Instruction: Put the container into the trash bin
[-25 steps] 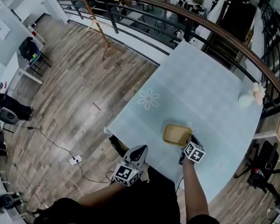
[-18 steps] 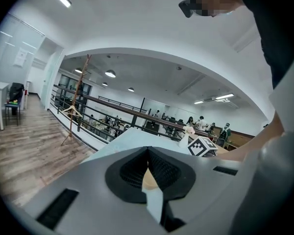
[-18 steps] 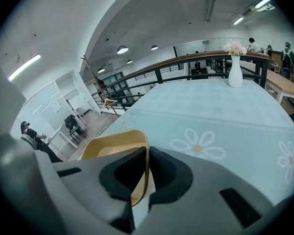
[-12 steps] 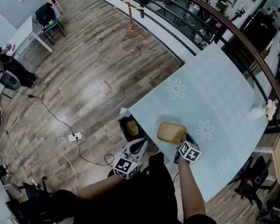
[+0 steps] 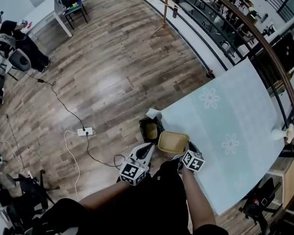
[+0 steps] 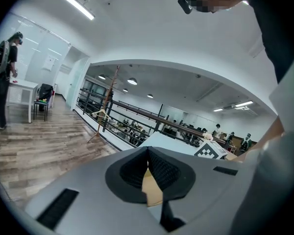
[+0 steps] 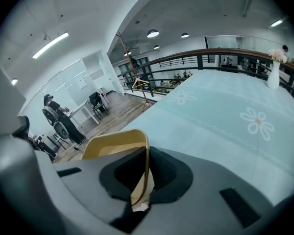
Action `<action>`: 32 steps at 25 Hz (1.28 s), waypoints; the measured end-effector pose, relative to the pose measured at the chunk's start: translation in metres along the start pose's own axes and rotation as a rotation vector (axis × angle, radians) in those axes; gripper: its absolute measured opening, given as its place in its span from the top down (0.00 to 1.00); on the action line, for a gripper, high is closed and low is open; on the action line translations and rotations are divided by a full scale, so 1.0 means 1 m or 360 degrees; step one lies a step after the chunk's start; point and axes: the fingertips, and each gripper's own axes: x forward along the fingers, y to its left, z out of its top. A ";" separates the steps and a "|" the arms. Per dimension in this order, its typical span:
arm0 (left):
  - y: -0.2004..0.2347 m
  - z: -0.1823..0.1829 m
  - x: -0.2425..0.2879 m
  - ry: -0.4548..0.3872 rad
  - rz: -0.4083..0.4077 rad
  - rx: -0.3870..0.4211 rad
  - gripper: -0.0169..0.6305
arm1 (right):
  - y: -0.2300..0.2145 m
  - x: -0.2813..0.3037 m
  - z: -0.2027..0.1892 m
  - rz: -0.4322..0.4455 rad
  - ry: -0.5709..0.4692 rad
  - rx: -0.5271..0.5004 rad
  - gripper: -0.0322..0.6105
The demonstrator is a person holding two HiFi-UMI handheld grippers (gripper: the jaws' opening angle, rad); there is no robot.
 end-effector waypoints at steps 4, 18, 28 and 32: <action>0.029 -0.007 -0.027 -0.0007 0.0045 -0.0010 0.95 | 0.035 0.011 -0.027 0.0024 0.0069 -0.0039 0.88; 0.098 -0.050 -0.036 0.0111 0.0144 -0.0012 0.95 | 0.070 0.097 -0.118 -0.0141 0.0066 0.0247 0.88; 0.119 -0.073 -0.008 0.0157 0.0090 -0.0044 0.95 | 0.063 0.177 -0.164 -0.0232 0.0076 0.0551 0.88; 0.131 -0.089 -0.008 0.0213 0.0091 -0.0048 0.95 | 0.054 0.191 -0.190 -0.0331 0.0072 0.0727 0.88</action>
